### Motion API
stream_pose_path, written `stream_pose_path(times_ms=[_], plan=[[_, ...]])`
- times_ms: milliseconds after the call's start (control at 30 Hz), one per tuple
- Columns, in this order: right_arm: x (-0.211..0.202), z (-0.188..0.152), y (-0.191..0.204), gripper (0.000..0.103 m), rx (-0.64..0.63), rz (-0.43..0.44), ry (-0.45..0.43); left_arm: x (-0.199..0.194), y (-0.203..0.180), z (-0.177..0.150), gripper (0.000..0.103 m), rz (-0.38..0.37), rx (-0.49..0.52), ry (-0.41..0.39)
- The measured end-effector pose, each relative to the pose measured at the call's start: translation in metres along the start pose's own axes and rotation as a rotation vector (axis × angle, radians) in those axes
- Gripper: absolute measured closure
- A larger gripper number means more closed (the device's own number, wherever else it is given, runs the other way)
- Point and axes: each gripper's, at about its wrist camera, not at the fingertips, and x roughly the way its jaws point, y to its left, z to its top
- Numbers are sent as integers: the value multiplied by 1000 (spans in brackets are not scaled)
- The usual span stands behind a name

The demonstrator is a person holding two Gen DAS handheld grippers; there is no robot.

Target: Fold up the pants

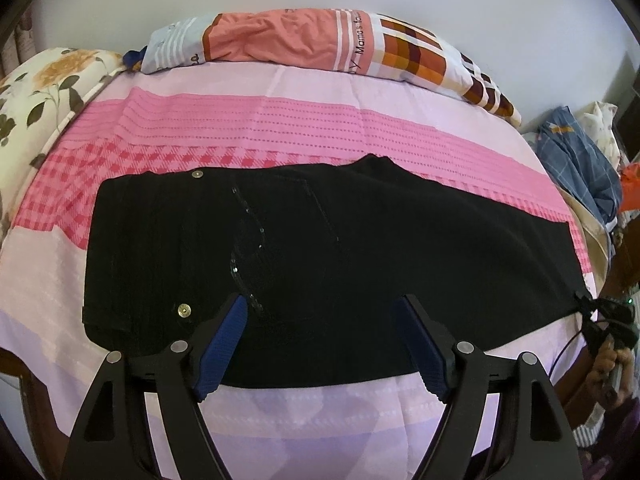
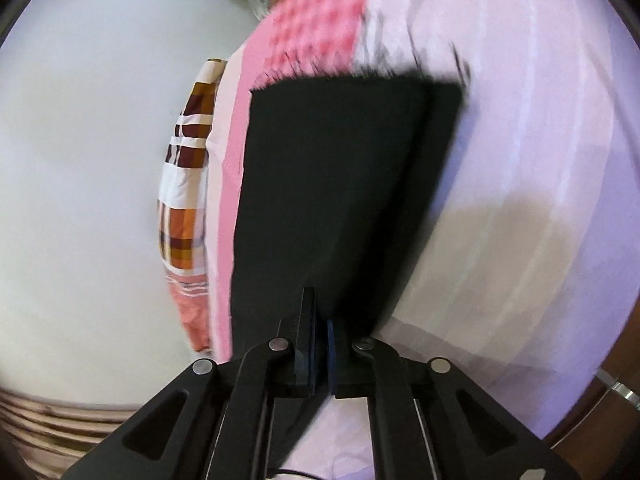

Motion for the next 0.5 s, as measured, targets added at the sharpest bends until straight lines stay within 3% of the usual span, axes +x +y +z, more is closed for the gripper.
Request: stream_pose_path(times_ms=[167, 300, 500], plan=[[-1, 2, -7, 100, 7, -24, 7, -4, 6, -8, 25, -11, 13, -26], [-7, 1, -9, 90, 66, 32, 9, -14, 25, -14, 25, -44, -31, -61], [16, -17, 25, 74, -34, 87, 168, -39, 89, -31, 25, -100, -233, -114]])
